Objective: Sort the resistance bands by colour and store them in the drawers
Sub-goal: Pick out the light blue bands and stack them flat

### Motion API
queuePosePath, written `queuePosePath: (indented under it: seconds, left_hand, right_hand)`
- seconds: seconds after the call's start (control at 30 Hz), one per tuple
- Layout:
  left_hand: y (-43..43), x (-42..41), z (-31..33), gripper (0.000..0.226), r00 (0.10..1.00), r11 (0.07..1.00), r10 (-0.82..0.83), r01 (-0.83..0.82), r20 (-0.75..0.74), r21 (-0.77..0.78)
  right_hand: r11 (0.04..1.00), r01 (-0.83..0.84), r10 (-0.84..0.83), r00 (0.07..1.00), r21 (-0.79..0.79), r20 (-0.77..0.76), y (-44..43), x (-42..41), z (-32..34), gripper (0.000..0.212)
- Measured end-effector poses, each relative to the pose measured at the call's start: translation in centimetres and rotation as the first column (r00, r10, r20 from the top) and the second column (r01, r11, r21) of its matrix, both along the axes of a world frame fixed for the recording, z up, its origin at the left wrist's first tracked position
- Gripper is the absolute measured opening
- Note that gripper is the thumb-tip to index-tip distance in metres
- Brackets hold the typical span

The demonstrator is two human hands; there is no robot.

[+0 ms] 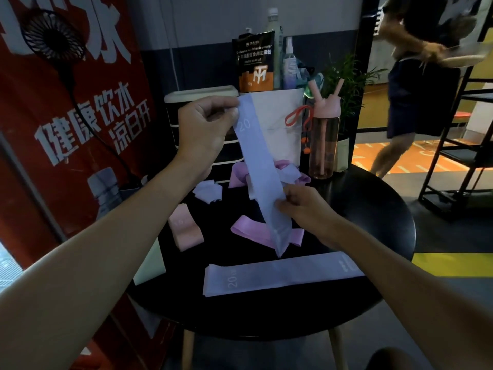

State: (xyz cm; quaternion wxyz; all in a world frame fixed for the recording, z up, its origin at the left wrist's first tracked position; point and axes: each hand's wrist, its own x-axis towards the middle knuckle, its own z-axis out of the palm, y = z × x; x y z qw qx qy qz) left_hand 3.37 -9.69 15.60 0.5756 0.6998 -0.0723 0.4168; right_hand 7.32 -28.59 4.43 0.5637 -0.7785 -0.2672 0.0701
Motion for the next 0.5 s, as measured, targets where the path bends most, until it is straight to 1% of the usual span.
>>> queuePosePath:
  seconds: [0.07,0.17,0.27,0.37,0.43,0.5]
  left_hand:
    - [0.5,0.0,-0.2,0.019,1.000,1.000,0.020,-0.020,-0.002,-0.005]
    - [1.3,-0.1,-0.7,0.017,0.999,0.997,0.044,-0.045,-0.017,-0.059]
    - [2.2,-0.3,-1.4,0.017,0.997,0.987,0.080,-0.082,-0.023,-0.137]
    - [3.1,-1.1,-2.4,0.017,0.990,0.974,0.127,-0.136,-0.060,-0.184]
    - [3.4,-1.8,-3.2,0.017,0.983,0.964,0.170,-0.182,-0.076,-0.192]
    - [3.3,-2.7,-4.3,0.019,0.978,0.957,0.197,-0.208,-0.070,-0.203]
  right_hand:
    - [1.000,-0.004,0.005,1.000,0.004,-0.020,-0.5,0.0,0.0,0.020]
    - [0.999,-0.025,0.029,0.996,0.048,-0.084,-1.2,0.0,0.2,0.017]
    - [0.998,-0.064,0.066,0.993,0.027,-0.101,-2.3,0.2,0.2,0.023]
    - [0.994,-0.111,0.111,0.984,0.004,-0.142,-4.3,0.0,0.0,0.023]
    - [0.995,-0.100,0.096,0.984,-0.016,-0.147,-5.8,0.0,-0.4,0.023]
    - [0.999,-0.051,0.048,0.987,-0.016,-0.155,-7.2,0.3,-0.9,0.023]
